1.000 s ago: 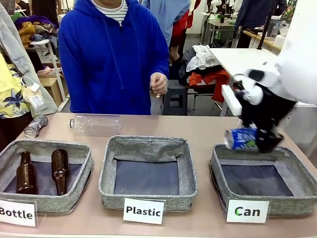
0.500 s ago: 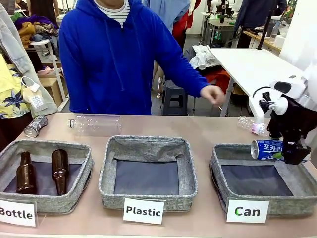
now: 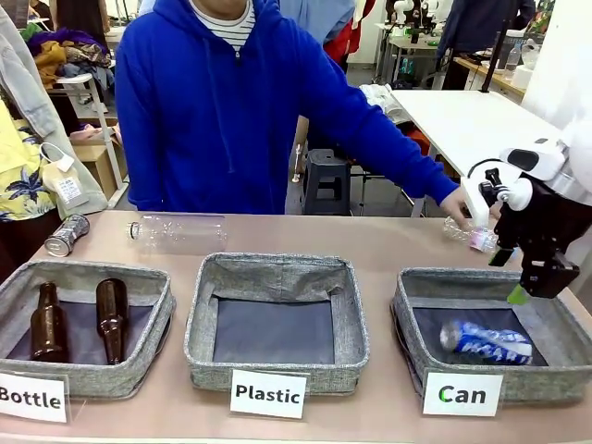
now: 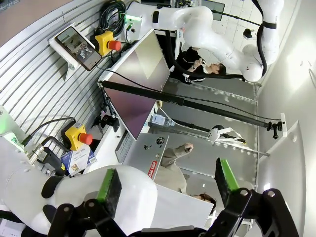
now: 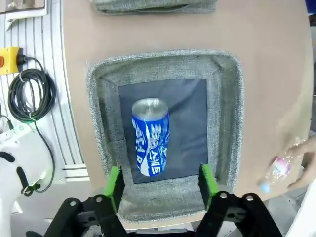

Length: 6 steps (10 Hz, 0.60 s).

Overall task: Sort the can waste into the basket.
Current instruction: Pick up the can waste from the table and place it in the right Fabric basket.

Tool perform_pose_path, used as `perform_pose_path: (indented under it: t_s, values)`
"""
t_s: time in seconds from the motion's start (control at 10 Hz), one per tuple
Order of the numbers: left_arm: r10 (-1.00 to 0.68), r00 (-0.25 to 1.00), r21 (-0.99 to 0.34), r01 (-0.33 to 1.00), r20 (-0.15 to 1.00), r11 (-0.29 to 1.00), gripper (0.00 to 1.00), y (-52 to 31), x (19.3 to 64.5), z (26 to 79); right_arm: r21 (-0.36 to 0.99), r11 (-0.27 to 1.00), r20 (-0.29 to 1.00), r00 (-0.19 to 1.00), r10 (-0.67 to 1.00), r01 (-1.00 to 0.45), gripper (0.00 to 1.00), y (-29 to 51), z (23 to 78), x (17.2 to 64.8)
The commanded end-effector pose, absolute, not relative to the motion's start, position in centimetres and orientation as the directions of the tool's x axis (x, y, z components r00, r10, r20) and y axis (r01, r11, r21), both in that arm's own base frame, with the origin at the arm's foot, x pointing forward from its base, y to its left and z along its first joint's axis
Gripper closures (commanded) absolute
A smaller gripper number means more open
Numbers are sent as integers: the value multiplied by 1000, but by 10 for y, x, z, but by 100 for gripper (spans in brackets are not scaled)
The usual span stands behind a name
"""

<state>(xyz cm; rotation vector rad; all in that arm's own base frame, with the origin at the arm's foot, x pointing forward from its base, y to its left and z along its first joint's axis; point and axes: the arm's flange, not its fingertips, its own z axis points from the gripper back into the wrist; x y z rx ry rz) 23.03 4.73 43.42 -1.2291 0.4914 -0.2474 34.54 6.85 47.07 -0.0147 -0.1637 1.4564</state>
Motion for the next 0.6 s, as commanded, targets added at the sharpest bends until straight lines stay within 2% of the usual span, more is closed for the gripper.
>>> perform_pose_path:
  t_s: [0.0,0.1,0.2,0.4,0.5]
  values:
    - [-442,872,-949,-72,-209,306,0,47,231,437,-148,193,177,166,970,-970,0,66,471,350]
    - [-442,872,-949,-72,-209,306,0,47,231,437,-146,241,221,206,953,-960,0,63,472,351]
    - [-442,872,-949,-72,-209,306,0,47,231,437,-78,319,315,280,907,-945,0,59,472,351]
    - [-442,872,-949,-72,-209,306,0,47,231,437,126,510,526,493,693,-851,0,45,476,343]
    - [-442,872,-949,-72,-209,306,0,47,231,437,236,579,499,609,616,-780,0,31,472,338]
